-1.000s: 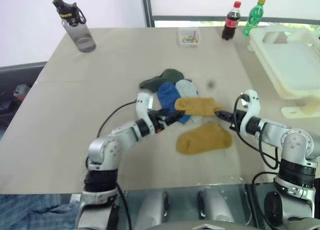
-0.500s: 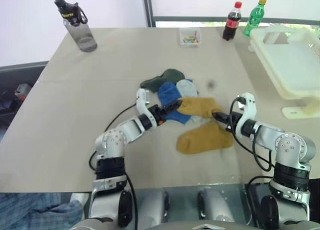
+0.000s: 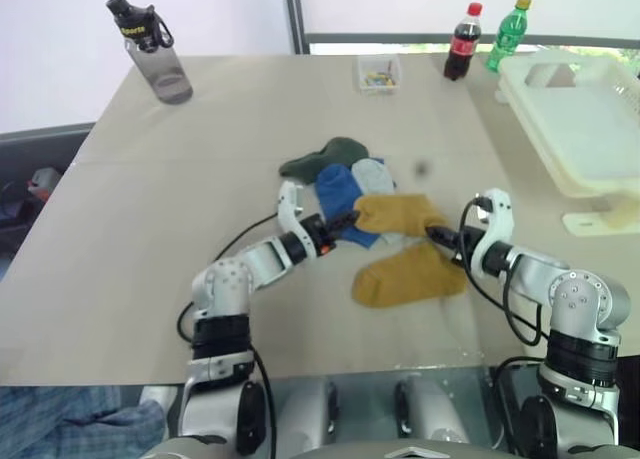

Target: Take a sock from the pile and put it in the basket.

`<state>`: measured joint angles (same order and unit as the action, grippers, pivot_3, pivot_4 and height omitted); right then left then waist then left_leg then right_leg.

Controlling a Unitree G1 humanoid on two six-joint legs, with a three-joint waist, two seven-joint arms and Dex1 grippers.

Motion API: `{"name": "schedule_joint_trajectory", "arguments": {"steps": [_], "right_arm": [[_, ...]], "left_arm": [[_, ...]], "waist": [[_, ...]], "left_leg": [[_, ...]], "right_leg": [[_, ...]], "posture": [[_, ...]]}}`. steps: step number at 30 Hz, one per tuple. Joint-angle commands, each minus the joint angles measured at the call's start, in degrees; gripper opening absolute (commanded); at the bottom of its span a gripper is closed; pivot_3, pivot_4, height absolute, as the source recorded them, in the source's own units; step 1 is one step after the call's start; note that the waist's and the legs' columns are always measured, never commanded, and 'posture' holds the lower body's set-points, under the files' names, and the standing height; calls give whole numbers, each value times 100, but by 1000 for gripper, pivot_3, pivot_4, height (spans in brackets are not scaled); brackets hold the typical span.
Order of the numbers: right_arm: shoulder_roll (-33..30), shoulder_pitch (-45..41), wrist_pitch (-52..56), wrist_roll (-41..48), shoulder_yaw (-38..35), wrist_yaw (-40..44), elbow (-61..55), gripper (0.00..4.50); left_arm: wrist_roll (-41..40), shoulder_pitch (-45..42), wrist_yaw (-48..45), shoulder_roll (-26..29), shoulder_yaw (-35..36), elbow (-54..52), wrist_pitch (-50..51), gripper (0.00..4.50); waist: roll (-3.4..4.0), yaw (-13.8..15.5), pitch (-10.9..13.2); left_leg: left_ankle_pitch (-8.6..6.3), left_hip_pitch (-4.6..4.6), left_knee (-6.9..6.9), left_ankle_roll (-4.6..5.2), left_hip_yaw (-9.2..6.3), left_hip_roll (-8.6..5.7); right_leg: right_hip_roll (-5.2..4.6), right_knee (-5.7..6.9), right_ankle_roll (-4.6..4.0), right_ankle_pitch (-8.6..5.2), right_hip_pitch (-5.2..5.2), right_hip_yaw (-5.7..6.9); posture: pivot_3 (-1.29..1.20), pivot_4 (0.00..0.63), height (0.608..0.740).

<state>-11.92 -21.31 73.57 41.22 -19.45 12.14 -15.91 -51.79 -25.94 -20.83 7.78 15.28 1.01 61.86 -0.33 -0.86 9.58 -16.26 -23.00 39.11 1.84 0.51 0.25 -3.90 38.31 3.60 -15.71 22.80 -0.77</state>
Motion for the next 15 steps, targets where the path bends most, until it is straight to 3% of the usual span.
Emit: {"name": "schedule_joint_trajectory", "arguments": {"steps": [1,8,15], "right_arm": [[-132,153,-12,575,-44,396,-714,0],[-467,731,202,1750,-466,495,-1761,0],[-1048,1270,171,2488,-736,233,-2074,0]], "left_arm": [[-441,215,-28,116,118,-775,184,126],[-1797,1154,557,161,360,-2162,707,126],[-3179,2153,1370,384,151,-2898,704,126]], "waist": [[0,0,0],[0,8,0],[-1,11,0]], "left_leg": [[0,0,-1,0,0,0],[-7,-2,-1,11,-4,4],[-14,1,1,24,-8,4]], "right_leg": [[-1,0,0,0,0,0],[-7,-6,0,0,-1,-2],[-11,-8,-1,0,-8,-13]], "posture": [[0,150,740],[0,150,740],[0,150,740]]}}
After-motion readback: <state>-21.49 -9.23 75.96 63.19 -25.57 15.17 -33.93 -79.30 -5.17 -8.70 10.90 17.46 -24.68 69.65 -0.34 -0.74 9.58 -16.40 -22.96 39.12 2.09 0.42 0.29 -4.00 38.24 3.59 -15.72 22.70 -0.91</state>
